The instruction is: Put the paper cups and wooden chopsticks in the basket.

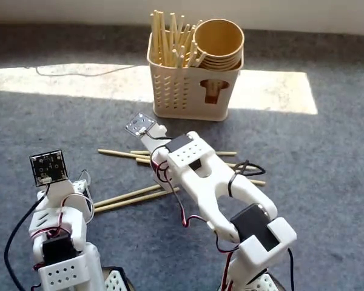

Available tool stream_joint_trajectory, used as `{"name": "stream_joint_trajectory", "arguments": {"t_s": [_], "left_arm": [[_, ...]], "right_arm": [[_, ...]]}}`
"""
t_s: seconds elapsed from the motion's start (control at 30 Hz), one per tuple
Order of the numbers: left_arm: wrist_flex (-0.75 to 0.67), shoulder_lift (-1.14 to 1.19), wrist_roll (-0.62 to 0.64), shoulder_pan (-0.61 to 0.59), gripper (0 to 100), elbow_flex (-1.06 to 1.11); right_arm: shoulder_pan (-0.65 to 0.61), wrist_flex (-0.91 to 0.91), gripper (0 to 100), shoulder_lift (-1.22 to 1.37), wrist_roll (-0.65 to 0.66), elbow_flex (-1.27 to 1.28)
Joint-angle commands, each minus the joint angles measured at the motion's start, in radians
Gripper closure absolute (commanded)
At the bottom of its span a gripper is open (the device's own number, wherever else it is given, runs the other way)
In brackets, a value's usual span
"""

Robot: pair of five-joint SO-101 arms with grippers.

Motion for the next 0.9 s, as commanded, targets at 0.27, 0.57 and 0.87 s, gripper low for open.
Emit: {"name": "stream_joint_trajectory", "arguments": {"t_s": [0.27, 0.57, 0.87], "left_arm": [[-0.018, -0.008, 0.005, -0.008, 82, 0.018], [-0.018, -0.008, 0.005, -0.008, 82, 0.018], [-0.018, -0.008, 0.005, -0.008, 82, 0.018]], "right_arm": [[0.068, -0.008, 86.1, -0.007, 0.026, -0.035], [0.064, -0.002, 91.7, 0.079, 0.095, -0.028], [0.042, 0.071, 99.4, 0.077, 0.097, -0.033]]}}
